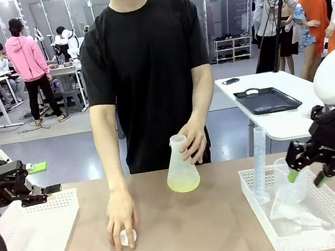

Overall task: Prepare the solutions needed for the experiment.
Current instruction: When the human places the Big flask in the center of the table, pick up the Big flask and place it in the left Organizing basket.

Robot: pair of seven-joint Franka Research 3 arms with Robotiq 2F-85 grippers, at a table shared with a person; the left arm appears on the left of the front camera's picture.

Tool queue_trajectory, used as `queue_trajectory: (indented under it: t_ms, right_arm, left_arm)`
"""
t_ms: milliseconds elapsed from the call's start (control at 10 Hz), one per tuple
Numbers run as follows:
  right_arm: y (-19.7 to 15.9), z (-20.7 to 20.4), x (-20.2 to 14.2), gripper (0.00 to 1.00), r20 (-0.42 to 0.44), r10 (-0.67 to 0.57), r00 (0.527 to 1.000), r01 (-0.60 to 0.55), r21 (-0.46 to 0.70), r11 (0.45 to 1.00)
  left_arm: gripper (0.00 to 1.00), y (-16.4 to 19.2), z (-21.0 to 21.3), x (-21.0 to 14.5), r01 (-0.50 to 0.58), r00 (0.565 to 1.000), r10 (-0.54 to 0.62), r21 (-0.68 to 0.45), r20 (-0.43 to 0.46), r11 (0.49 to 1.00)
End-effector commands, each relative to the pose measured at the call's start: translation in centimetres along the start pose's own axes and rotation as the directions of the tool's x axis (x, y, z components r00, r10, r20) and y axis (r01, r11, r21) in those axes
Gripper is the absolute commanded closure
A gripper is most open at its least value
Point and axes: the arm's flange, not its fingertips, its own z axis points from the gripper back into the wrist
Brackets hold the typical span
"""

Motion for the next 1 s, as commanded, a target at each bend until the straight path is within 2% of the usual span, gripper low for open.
queue_trajectory:
  t_ms: [0, 100, 300, 500, 700, 900]
  right_arm:
    - [0.7, -1.1, -1.1, 0.36, 0.119, 0.015, 0.993, -0.026, 0.095, 0.995]
    - [0.2, -0.8, -1.3, 0.36, 0.115, 0.0, 0.993, -0.024, 0.205, 0.978]
    - [-1.7, -0.5, -1.9, 0.36, 0.065, -0.001, 0.998, -0.032, 0.496, 0.867]
    - [-3.2, -0.3, -2.0, 0.36, 0.038, -0.002, 0.999, -0.022, 0.624, 0.781]
    - [-3.3, -1.3, -1.8, 0.36, 0.01, 0.009, 1.0, -0.013, 0.783, 0.622]
    - [-2.8, -2.2, -1.5, 0.36, -0.024, 0.048, 0.999, -0.004, 0.853, 0.522]
  left_arm:
    - [0.0, 0.0, 0.0, 0.1, 0.005, 1.0, -0.005, 0.01, -0.004, 1.0]
    - [0.0, 0.0, 0.0, 0.1, 0.005, 1.0, -0.005, 0.01, -0.004, 1.0]
    - [0.0, 0.0, 0.0, 0.1, 0.005, 1.0, -0.005, 0.01, -0.004, 1.0]
    - [0.0, 0.0, 0.0, 0.1, 0.005, 1.0, -0.005, 0.01, -0.004, 1.0]
    - [0.0, 0.0, 0.0, 0.1, 0.005, 1.0, -0.005, 0.01, -0.004, 1.0]
    - [0.0, 0.0, 0.0, 0.1, 0.005, 1.0, -0.005, 0.01, -0.004, 1.0]
